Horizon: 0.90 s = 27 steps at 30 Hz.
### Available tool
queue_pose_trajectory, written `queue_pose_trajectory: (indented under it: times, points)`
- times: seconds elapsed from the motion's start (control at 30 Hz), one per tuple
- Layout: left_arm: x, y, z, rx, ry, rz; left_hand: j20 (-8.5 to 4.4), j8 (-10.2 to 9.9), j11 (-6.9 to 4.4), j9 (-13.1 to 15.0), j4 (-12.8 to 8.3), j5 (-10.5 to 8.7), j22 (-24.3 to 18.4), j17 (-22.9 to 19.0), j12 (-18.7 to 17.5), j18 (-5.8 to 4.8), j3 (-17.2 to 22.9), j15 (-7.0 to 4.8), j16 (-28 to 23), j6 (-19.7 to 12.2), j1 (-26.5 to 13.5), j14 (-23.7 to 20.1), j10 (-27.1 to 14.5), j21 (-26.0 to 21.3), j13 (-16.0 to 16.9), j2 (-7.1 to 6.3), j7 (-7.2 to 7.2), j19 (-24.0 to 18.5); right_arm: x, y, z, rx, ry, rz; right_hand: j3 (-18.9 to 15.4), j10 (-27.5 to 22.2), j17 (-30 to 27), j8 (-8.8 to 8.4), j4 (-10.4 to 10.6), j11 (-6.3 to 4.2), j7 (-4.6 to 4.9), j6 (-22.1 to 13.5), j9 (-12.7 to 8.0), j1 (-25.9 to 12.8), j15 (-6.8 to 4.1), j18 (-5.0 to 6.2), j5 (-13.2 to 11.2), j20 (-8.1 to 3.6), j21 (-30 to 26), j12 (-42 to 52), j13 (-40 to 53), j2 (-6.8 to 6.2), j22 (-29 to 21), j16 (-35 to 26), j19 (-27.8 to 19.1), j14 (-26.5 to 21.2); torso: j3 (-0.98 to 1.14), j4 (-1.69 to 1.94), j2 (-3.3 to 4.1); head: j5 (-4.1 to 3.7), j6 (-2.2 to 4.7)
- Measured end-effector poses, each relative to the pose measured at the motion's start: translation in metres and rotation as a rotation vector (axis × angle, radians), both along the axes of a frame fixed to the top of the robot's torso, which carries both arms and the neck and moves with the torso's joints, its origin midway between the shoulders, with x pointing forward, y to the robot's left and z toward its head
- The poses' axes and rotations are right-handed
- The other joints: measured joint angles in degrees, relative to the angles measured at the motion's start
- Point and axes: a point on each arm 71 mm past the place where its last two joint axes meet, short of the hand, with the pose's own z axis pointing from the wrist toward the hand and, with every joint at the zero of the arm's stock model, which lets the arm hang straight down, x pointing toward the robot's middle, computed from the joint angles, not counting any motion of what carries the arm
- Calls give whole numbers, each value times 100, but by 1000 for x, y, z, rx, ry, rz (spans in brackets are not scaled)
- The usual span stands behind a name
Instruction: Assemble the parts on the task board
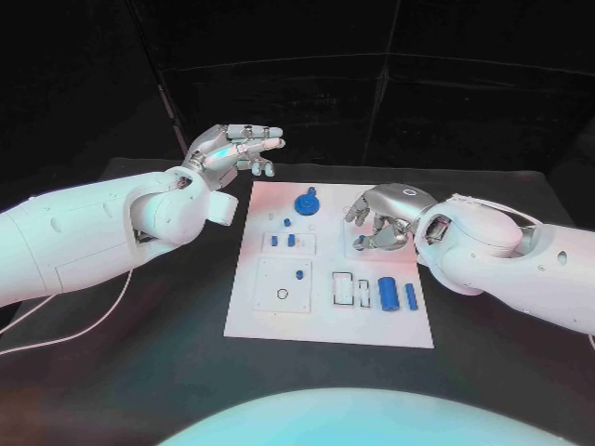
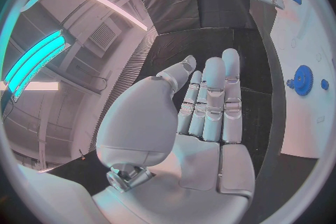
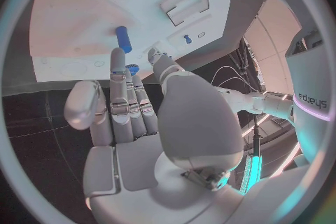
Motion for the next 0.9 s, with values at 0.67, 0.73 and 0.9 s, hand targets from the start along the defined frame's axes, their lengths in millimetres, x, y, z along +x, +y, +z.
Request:
queue_pose_trajectory:
  times: [0.67, 0.73, 0.9]
  points:
    - [0, 0, 0, 0, 1, -1, 0, 0, 0, 0, 16, 0, 1, 0, 0, 0, -16, 0, 0, 0, 0, 0, 0, -22, 0, 0, 0, 0, 6, -1, -15, -55, 71, -9, 15, 34, -2, 71, 15, 11, 37, 168, 29, 275, 0, 0, 94, 0, 0, 206, -6, 173, -5, -46, 0, 0, 3, 4, 1, 14, -19]
    - [0, 0, 0, 0, 1, -1, 0, 0, 0, 0, 16, 0, 1, 0, 0, 0, -16, 0, 0, 0, 0, 0, 0, -22, 0, 0, 0, 0, 6, 0, -16, -58, 74, -10, 50, 34, -2, 71, 11, 11, 41, 192, 31, 300, 0, 0, 94, 0, 0, 212, -14, 198, -5, -46, 0, 0, 4, 4, 1, 5, -18]
    - [0, 0, 0, 0, 1, -1, 0, 0, 0, 0, 16, 0, -2, 1, 0, 0, -16, 0, 0, 0, 0, 0, 0, -22, 0, 0, 0, 0, 7, -1, -18, -68, 84, -14, 214, 128, -2, 110, -2, -2, 61, 326, 37, 389, 0, 0, 94, 0, 0, 246, -19, 226, 30, -80, 0, 0, 4, 4, 1, -3, -18]
